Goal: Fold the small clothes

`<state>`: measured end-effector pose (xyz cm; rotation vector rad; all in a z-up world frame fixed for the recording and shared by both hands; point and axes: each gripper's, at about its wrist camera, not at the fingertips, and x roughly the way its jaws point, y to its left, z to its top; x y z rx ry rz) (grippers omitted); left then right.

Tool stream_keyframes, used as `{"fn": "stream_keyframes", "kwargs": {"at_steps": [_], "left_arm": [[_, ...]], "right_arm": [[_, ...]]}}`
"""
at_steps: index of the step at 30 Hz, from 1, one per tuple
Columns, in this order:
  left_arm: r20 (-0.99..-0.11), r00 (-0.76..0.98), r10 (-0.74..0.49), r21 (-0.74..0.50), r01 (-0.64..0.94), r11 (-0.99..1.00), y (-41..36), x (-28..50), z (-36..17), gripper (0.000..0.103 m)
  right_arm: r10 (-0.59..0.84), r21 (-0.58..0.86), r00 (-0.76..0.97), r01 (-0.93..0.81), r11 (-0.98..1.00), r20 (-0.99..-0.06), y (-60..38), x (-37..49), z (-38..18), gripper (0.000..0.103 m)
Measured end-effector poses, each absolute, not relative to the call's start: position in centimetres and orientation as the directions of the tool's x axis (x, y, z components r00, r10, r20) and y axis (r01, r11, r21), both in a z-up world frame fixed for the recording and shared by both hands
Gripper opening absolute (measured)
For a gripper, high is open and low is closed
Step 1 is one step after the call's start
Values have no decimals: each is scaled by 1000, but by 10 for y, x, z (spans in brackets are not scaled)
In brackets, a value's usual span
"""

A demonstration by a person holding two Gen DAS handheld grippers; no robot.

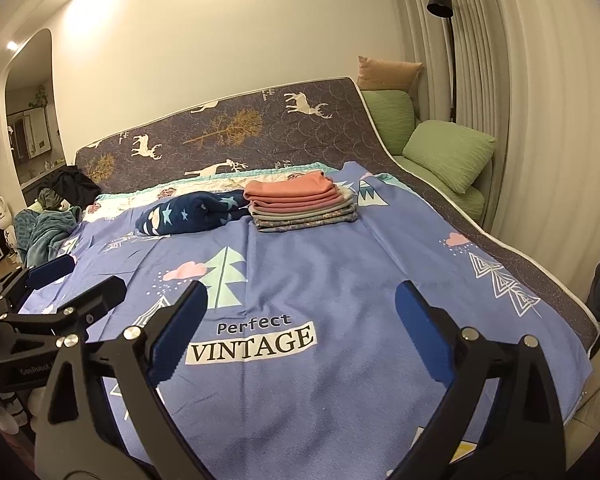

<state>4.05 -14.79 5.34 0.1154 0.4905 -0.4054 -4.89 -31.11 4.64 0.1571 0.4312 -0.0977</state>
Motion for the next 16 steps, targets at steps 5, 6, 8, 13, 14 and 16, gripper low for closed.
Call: {"fn": "stream_keyframes", "kwargs": {"at_steps": [5,6,8,13,14,16], "left_arm": [[-479,808,-344,25,404,914,-149,40,55,101],[-479,809,-341,27,402,915,-149,40,55,101],[-479,811,-335,29,396,918,-149,40,55,101],[-477,816,-327,39,392,919,-150,39,55,101],[-477,816,-327,41,392,919,-150,39,55,101],[-478,816,-326,44,393,918,-151,39,55,101]], "right_arm": [[-60,133,903,128,983,-425,-312,-49,46,96],[-60,133,903,128,983,-425,-312,-49,46,96],[-59,136,903,128,982,-425,-313,-49,45,96],[-56,133,903,123,983,-425,-313,-51,44,97],[-56,131,903,123,984,-425,-313,-51,43,97],[-56,129,903,122,984,-426,-312,-52,43,97]]}}
